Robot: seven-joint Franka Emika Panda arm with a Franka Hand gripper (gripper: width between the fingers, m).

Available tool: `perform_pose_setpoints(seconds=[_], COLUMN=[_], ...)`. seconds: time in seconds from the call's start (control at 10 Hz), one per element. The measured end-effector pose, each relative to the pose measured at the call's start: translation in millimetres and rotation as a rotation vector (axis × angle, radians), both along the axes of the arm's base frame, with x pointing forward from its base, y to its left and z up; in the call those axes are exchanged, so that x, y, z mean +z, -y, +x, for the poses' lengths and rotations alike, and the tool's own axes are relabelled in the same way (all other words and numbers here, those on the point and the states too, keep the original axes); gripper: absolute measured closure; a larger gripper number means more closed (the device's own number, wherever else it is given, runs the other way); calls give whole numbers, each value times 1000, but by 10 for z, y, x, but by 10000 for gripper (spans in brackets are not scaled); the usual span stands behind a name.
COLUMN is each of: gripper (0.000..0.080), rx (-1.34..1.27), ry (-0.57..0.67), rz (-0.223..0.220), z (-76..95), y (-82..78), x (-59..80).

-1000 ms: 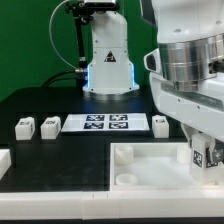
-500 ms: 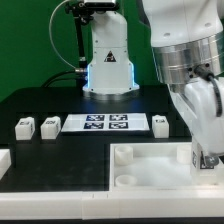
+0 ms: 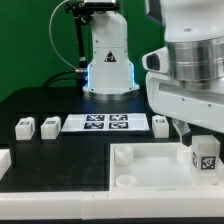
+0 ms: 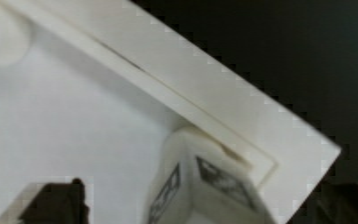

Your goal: Assemble one leg

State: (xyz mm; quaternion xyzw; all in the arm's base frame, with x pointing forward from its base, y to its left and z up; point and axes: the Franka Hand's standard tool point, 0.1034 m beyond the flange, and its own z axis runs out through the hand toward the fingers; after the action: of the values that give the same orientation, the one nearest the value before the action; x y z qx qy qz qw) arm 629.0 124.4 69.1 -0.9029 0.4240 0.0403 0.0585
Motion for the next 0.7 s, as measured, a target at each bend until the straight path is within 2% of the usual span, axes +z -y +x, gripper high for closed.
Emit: perform_pose_setpoints(seconds=[0.2, 0.4, 0.5, 0.6, 0.7], gripper=[151, 151, 151, 151, 185], rx=[268, 694, 838, 887, 864], ry=[36, 99, 138, 155, 151], rz=[0, -62, -72, -76, -75], z=[-1, 43, 77, 82, 78], y=[20, 9, 3, 21, 15], x=[-7, 6, 10, -7, -8])
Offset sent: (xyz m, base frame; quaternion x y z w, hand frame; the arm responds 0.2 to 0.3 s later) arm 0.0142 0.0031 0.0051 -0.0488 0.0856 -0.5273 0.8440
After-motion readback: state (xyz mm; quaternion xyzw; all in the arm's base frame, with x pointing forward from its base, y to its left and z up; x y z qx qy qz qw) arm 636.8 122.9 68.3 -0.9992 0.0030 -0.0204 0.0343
